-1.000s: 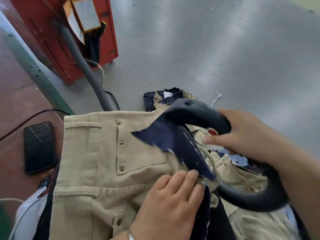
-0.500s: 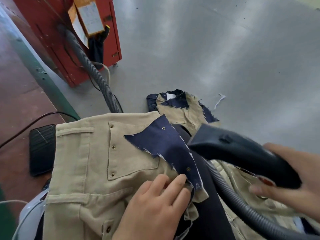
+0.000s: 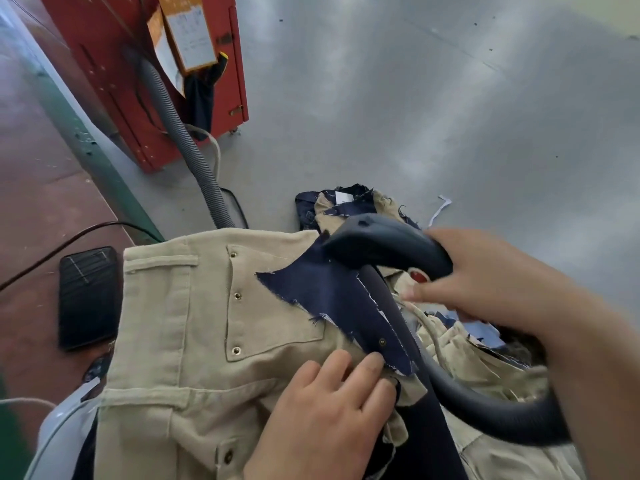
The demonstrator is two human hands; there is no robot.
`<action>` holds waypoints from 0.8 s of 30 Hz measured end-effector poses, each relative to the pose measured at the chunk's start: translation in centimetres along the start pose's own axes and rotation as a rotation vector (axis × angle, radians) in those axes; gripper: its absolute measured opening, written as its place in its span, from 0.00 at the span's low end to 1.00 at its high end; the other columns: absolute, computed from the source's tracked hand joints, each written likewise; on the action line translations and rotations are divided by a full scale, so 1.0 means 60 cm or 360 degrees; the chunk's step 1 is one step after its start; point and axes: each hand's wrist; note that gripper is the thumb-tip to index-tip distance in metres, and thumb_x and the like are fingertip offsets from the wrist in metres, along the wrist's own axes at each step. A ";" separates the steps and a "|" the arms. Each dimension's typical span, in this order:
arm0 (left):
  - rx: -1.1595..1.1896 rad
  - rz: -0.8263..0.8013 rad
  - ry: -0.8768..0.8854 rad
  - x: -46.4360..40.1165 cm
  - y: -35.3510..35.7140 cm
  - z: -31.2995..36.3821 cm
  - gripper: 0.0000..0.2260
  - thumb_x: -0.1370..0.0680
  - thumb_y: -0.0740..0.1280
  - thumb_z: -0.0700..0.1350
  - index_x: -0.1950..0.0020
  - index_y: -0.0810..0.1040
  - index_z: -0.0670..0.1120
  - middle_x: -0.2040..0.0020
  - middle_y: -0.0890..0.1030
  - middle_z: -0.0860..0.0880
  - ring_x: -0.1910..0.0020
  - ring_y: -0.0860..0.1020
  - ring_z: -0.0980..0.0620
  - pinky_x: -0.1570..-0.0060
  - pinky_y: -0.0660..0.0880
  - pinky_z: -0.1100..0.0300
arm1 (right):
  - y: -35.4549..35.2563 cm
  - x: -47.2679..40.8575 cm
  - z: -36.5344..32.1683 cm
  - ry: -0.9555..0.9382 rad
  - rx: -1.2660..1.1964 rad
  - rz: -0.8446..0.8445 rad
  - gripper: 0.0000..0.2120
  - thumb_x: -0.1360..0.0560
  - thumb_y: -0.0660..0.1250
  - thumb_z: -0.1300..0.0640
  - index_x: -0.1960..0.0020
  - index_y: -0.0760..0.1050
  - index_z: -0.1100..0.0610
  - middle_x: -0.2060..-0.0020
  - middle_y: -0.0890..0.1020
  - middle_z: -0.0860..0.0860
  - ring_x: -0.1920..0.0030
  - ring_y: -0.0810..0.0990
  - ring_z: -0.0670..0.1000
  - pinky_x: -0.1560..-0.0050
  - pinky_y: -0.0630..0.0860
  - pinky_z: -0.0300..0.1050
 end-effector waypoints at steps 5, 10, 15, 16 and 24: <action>0.0099 -0.0070 -0.0068 0.004 -0.008 0.000 0.11 0.29 0.59 0.43 0.57 0.81 0.51 0.46 0.82 0.54 0.62 0.79 0.51 0.67 0.74 0.64 | -0.002 -0.040 -0.004 0.0160 -0.0110 0.0133 0.13 0.29 0.77 0.53 0.57 0.72 0.53 0.72 0.77 0.52 0.74 0.79 0.55 0.70 0.79 0.49; 0.0136 -0.0030 -0.0088 0.010 -0.011 -0.002 0.12 0.29 0.59 0.44 0.55 0.82 0.51 0.45 0.82 0.55 0.62 0.79 0.50 0.66 0.75 0.62 | -0.033 0.073 0.020 0.0060 -0.0080 0.0332 0.18 0.36 0.76 0.37 0.58 0.73 0.46 0.75 0.80 0.46 0.80 0.77 0.44 0.78 0.74 0.42; 0.0129 0.0001 -0.0038 0.006 -0.008 0.002 0.11 0.30 0.60 0.43 0.56 0.82 0.50 0.47 0.82 0.54 0.64 0.78 0.50 0.68 0.75 0.62 | -0.011 0.158 0.024 0.0057 0.0071 0.0214 0.22 0.44 0.65 0.26 0.55 0.71 0.37 0.71 0.79 0.37 0.70 0.79 0.43 0.74 0.74 0.47; 0.0120 0.0007 -0.0030 0.005 -0.007 0.002 0.12 0.30 0.60 0.43 0.57 0.82 0.50 0.47 0.82 0.54 0.64 0.79 0.50 0.68 0.75 0.62 | -0.003 0.160 0.023 0.0067 0.0109 0.0156 0.20 0.43 0.66 0.27 0.54 0.70 0.32 0.69 0.79 0.34 0.69 0.79 0.42 0.72 0.74 0.45; 0.0051 0.0009 -0.0025 0.006 -0.004 -0.003 0.12 0.29 0.60 0.43 0.57 0.83 0.51 0.48 0.83 0.54 0.66 0.78 0.50 0.69 0.73 0.63 | 0.025 0.107 -0.009 0.0133 0.0265 0.0005 0.17 0.34 0.72 0.35 0.54 0.65 0.33 0.62 0.74 0.24 0.70 0.76 0.38 0.70 0.67 0.40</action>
Point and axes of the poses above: each hand's wrist, its own x-axis away from the middle knuckle, its own y-axis out of the palm, z = x × y
